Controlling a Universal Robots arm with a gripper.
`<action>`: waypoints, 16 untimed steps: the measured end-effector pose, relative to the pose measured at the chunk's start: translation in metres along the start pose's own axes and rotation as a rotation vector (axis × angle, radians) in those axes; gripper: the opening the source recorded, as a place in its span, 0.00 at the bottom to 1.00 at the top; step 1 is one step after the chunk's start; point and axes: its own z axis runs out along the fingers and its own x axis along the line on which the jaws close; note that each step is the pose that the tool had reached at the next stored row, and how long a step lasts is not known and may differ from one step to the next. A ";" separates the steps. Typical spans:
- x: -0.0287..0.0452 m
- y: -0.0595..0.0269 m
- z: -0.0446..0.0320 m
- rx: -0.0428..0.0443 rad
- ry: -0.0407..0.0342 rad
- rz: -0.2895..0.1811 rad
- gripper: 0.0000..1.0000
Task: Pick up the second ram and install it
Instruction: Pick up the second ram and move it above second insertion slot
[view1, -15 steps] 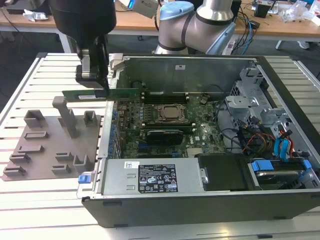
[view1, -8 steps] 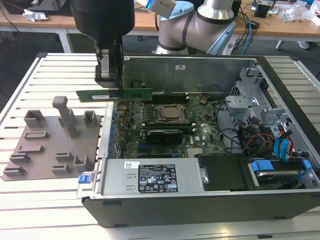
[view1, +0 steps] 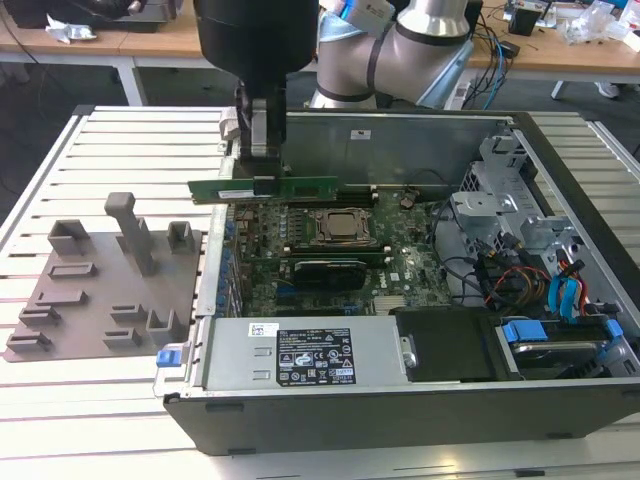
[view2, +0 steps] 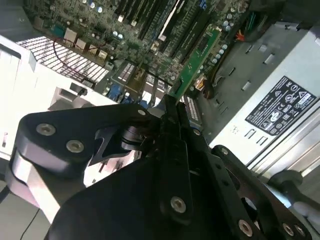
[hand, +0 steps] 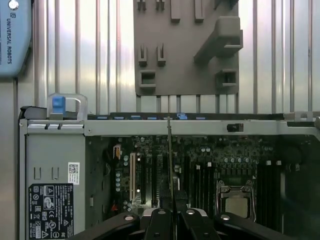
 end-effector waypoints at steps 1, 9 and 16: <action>0.0000 -0.0080 -0.0001 -0.0001 0.0000 0.000 0.13; 0.0000 -0.0515 0.0018 -0.0013 -0.0280 0.007 0.13; -0.0006 -0.0859 0.0044 -0.0005 -0.0280 0.023 0.13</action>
